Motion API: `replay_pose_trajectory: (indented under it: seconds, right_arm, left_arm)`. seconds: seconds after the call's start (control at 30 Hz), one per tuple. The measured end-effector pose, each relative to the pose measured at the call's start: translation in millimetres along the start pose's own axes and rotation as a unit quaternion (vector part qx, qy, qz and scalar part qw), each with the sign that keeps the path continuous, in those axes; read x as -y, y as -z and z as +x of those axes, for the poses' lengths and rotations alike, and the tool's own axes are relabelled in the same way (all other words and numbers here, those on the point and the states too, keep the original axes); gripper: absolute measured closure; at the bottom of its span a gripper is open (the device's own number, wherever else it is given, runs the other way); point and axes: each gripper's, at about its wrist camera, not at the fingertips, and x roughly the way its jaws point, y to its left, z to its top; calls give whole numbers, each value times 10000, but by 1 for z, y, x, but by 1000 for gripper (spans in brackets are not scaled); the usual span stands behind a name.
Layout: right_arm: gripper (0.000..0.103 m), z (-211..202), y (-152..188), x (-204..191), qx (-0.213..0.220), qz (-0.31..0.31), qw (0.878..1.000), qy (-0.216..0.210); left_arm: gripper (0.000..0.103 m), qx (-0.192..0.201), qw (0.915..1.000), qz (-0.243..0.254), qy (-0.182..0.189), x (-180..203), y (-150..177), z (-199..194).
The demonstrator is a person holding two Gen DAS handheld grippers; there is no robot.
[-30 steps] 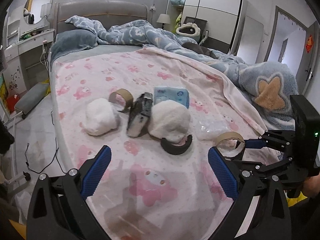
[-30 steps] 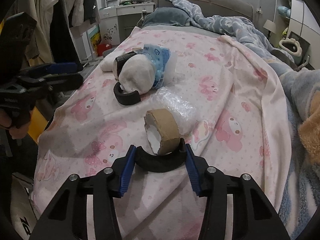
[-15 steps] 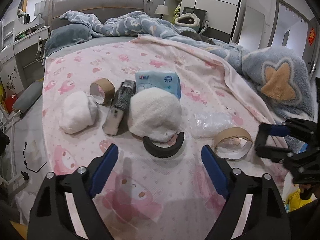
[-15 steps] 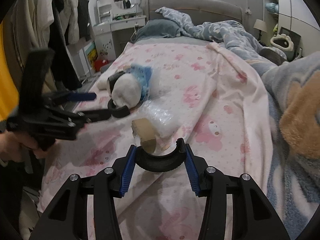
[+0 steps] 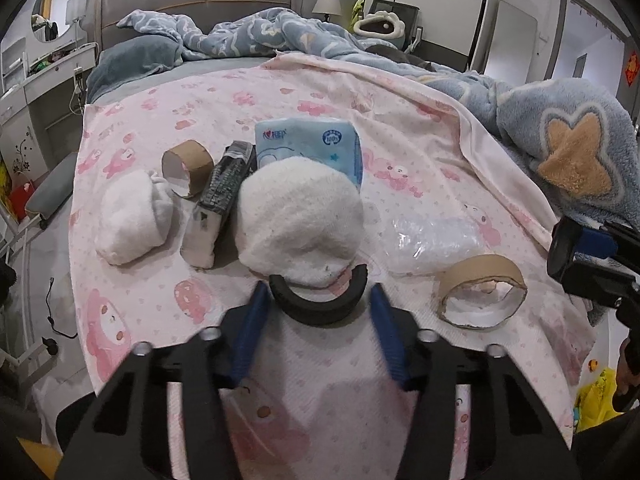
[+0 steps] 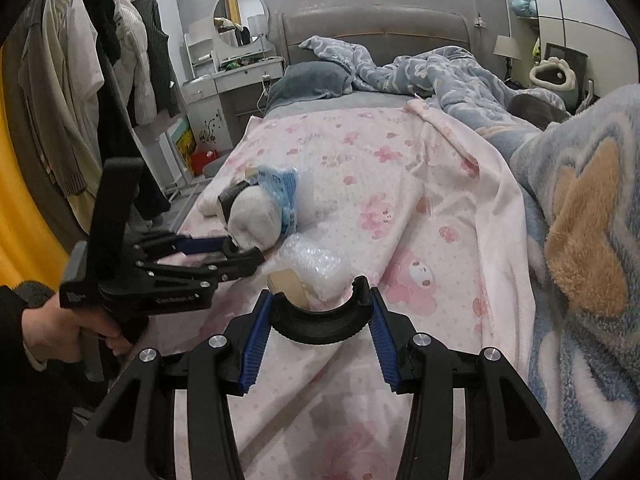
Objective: Collect trash
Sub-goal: 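Lift the tape roll with the right tool and carry it toward the bin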
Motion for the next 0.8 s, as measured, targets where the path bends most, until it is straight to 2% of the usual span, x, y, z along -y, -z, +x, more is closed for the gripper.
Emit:
replay_pose_trajectory:
  seconds: [0.2, 0.37, 0.67, 0.8]
  right_arm:
    - [55, 1, -18, -19, 184, -33, 9997, -145]
    - [55, 9, -30, -39, 216, -144, 9992, -303]
    - [55, 38, -56, -88, 179, -269, 9973, -667]
    - [55, 54, -63, -113, 103, -334, 9959, -837]
  left_arm:
    - [55, -1, 10000, 46, 46, -1, 0, -7]
    - [55, 148, 9998, 5, 118, -9, 0, -24]
    - [55, 288, 9992, -197, -171, -59, 8, -60]
    - [55, 219, 9986, -318, -358, -86, 14, -68]
